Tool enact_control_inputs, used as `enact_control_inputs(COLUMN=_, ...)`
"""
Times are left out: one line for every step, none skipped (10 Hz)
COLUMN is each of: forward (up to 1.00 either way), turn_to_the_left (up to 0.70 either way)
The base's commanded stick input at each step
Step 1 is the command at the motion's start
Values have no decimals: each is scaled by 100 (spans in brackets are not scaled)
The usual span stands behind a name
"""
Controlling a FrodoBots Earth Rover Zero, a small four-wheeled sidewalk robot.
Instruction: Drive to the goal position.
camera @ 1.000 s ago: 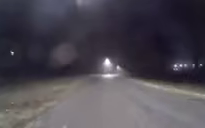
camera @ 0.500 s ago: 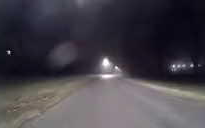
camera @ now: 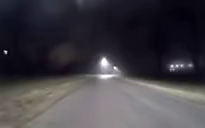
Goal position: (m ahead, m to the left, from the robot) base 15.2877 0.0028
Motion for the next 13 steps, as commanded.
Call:
enact_control_inputs(forward=100, turn_to_the_left=0)
enact_control_inputs(forward=100, turn_to_the_left=0)
enact_control_inputs(forward=100, turn_to_the_left=0)
enact_control_inputs(forward=100, turn_to_the_left=0)
enact_control_inputs(forward=100, turn_to_the_left=2)
enact_control_inputs(forward=100, turn_to_the_left=8)
enact_control_inputs(forward=100, turn_to_the_left=20)
enact_control_inputs(forward=100, turn_to_the_left=14)
enact_control_inputs(forward=100, turn_to_the_left=8)
enact_control_inputs(forward=100, turn_to_the_left=7)
enact_control_inputs(forward=100, turn_to_the_left=6)
enact_control_inputs(forward=100, turn_to_the_left=6)
enact_control_inputs(forward=100, turn_to_the_left=6)
